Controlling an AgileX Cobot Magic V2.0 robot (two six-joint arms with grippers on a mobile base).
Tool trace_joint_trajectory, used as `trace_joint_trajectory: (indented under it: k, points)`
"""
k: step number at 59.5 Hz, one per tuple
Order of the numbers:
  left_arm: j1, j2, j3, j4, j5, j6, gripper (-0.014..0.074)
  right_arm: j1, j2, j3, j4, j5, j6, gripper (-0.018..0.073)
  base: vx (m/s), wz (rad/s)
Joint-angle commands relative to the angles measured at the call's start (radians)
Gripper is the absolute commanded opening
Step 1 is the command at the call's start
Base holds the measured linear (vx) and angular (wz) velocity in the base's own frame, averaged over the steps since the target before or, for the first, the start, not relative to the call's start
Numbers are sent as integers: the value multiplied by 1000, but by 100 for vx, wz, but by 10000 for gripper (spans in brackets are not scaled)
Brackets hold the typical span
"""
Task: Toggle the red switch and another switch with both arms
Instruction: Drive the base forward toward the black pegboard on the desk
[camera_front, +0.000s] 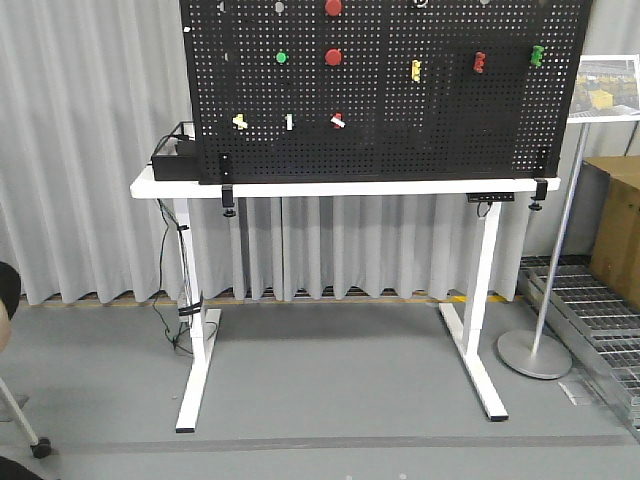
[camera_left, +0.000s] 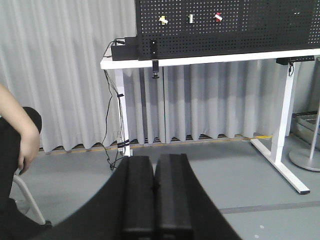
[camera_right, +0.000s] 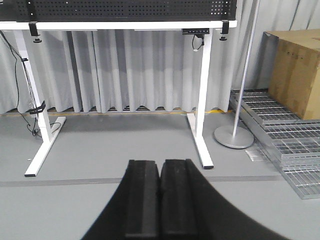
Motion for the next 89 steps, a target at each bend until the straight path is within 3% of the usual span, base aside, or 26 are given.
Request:
trace_joint_trajectory:
  k: [1, 89]
  points:
    - [2, -9, 19, -7, -80, -9, 3, -1, -6, 5, -9, -81, -5, -6, 0, -1]
    - [2, -9, 19, -7, -80, -9, 3, -1, -6, 5, -9, -82, -5, -6, 8, -1]
